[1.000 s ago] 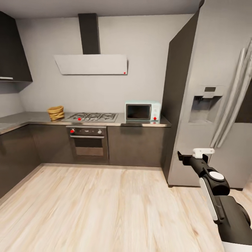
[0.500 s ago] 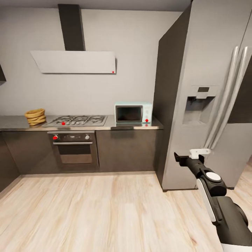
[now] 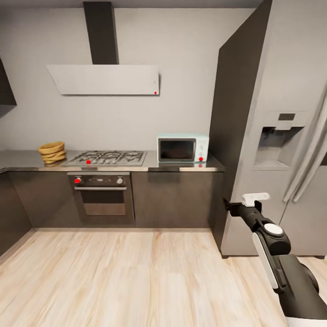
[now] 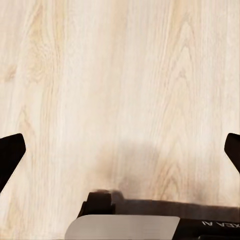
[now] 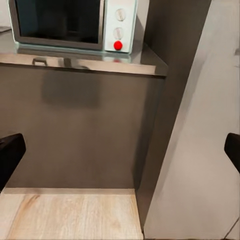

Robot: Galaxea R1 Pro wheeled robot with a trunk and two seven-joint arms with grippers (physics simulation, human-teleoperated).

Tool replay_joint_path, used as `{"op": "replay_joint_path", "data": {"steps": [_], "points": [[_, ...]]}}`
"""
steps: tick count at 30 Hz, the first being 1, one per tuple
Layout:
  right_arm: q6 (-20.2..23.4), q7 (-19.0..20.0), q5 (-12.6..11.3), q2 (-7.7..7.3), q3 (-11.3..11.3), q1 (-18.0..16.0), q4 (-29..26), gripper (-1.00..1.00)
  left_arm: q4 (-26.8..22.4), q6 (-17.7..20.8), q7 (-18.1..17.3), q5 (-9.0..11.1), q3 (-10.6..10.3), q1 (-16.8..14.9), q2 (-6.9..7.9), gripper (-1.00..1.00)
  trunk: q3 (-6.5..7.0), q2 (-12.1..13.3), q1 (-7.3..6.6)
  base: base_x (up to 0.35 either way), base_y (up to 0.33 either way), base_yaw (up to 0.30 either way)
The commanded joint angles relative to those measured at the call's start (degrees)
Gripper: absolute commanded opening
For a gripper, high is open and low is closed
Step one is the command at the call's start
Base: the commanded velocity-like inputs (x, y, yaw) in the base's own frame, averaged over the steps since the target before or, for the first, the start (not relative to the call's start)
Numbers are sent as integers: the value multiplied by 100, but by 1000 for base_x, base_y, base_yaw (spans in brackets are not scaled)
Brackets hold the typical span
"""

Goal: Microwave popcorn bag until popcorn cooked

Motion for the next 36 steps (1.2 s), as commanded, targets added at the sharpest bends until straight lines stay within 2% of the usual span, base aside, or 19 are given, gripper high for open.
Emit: {"op": "replay_joint_path", "data": {"steps": [1,36], "points": [[26,5,-13,-4,-2,-4,-12,100,4,-20,-1,3,29,-4,-5,100,-6,-3,3,344,0,1],[28,9,-19,27,6,-13,-43,100,4,-20,-1,4,29,-4,-2,100,-6,-3,3,345,0,0]]}}
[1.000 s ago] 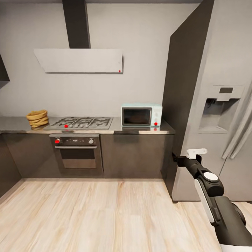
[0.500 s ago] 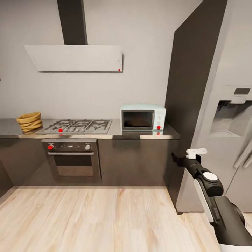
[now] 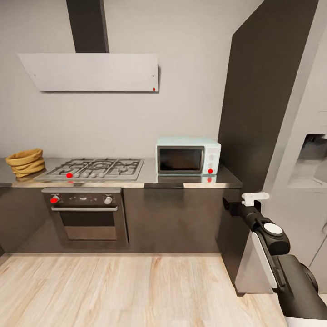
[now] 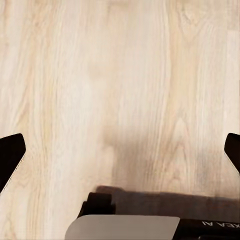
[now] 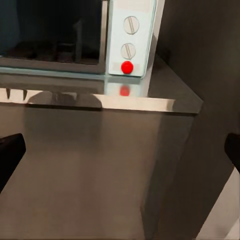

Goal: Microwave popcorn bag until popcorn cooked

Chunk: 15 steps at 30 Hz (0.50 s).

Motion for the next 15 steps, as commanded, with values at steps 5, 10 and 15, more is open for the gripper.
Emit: {"op": "replay_joint_path", "data": {"steps": [5,10,15], "points": [[30,2,-11,-2,0,-4,-13,100,4,-19,-1,5,28,-4,-2,100,-7,-3,3,345,0,0],[30,8,-11,-2,0,-4,-8,100,4,-20,-1,8,28,-4,-6,100,-7,-3,3,345,0,0],[32,3,-11,-2,0,-4,-13,100,4,-20,-1,8,28,-4,-4,100,-7,-3,3,345,0,0]]}}
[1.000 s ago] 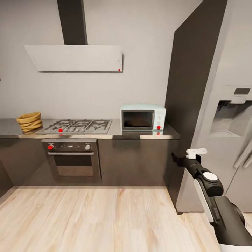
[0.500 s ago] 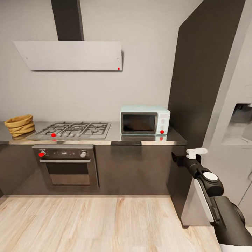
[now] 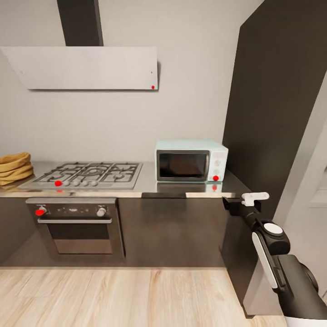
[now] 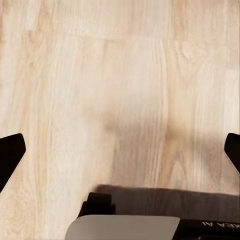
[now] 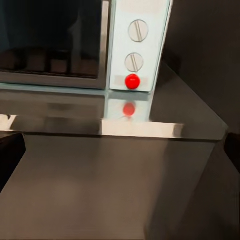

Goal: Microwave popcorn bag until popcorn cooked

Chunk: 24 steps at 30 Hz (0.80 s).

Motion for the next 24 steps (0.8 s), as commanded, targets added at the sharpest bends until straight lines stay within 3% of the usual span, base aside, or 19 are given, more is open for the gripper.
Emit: {"op": "replay_joint_path", "data": {"steps": [1,7,16,24], "points": [[30,0,-11,-2,-1,-4,-4,100,4,-18,-1,4,28,-4,-5,100,-7,-3,3,345,0,0],[28,2,-11,-2,-1,-4,-5,100,4,-17,-1,0,21,-4,-6,100,-7,-3,3,317,0,0],[55,7,-11,2,-3,-40,-2,100,4,-18,-1,0,11,5,-7,100,-7,-3,3,27,0,0],[547,4,-78,38,-30,-693,19,100,4,-18,-1,0,11,4,-11,100,-7,-3,3,0,0,0]]}}
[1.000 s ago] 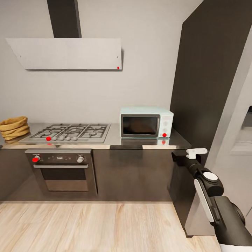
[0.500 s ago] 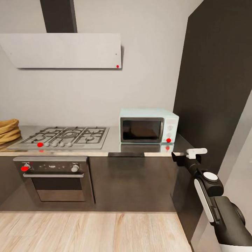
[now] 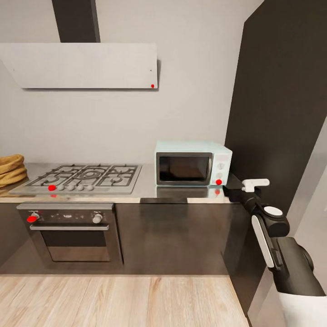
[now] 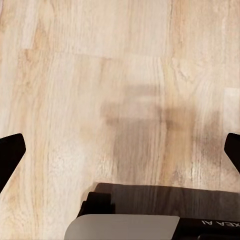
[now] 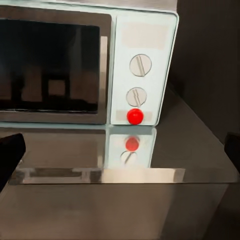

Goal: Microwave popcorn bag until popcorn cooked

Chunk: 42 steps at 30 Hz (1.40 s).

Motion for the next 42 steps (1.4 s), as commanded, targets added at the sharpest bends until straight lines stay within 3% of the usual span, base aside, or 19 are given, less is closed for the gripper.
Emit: {"op": "replay_joint_path", "data": {"steps": [1,6,42], "points": [[69,-2,-13,46,0,-63,-9,100,3,-18,-2,3,30,-5,-4,100,-7,-3,0,0,0,0],[273,-4,-2,174,-6,-165,-12,100,3,-18,-2,-4,23,-6,-4,100,-7,-3,0,0,0,0],[427,3,52,171,24,-99,18,100,3,-18,-2,-3,25,-5,-4,100,-7,-3,0,181,0,0]]}}
